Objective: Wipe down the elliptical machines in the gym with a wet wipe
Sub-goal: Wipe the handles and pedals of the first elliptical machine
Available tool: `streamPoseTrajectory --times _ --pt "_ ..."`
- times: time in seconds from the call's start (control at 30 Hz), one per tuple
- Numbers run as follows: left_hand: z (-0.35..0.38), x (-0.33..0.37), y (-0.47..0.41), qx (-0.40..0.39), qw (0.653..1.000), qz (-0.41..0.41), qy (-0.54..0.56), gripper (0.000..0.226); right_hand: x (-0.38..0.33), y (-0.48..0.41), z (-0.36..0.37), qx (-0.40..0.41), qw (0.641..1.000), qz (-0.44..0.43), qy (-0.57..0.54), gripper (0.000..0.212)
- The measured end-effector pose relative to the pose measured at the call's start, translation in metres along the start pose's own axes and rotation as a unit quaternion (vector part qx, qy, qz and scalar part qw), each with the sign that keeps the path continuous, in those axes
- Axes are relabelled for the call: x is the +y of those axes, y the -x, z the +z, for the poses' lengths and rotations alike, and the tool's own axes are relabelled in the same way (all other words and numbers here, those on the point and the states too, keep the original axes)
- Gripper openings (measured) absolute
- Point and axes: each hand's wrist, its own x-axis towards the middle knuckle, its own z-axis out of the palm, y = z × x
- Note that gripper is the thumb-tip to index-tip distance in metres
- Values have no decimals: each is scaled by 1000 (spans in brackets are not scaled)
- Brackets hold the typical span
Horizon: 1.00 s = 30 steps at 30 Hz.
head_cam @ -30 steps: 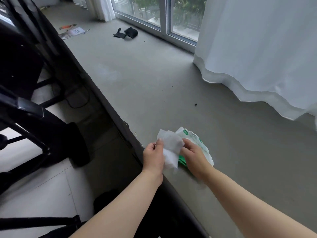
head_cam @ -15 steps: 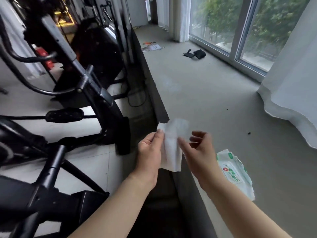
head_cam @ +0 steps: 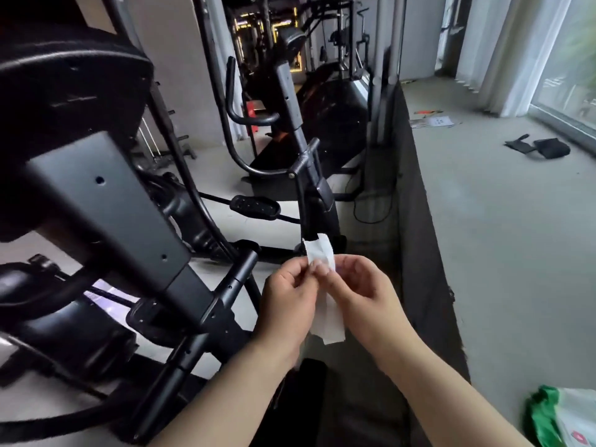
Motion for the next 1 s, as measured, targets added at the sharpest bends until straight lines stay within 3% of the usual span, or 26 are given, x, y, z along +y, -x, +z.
streamPoseTrajectory --times 0.17,0.33,0.43,0.57,0.63,0.7,0.77,0.83,0.9,1.0 --pt "-32 11 -12 59 998 9 -6 27 -2 -26 37 48 998 -15 40 13" --pt "-67 17 -29 188 979 68 -28 42 -3 -42 66 72 997 20 -21 14" --pt "-87 23 -34 219 970 88 -60 31 -11 -43 86 9 1000 1 -12 15" --pt "-99 44 -27 117 992 45 10 41 -25 -45 119 -137 989 14 -48 24" --pt "-111 52 -27 90 994 56 25 42 -30 -51 135 -137 989 20 -51 27" --pt "-127 53 -30 134 984 115 -4 32 -36 -58 148 -106 991 20 -73 20" --pt "-144 51 -35 198 966 159 -49 23 -43 -64 158 -127 983 51 -120 22" --pt "-160 50 -36 234 956 163 -69 28 -51 -66 168 -209 958 100 -167 27" --pt "-173 52 -37 221 966 136 -9 35 -59 -64 180 -284 931 109 -202 30" --pt "-188 60 -32 247 960 132 25 20 -58 -65 201 -294 934 56 -195 24"
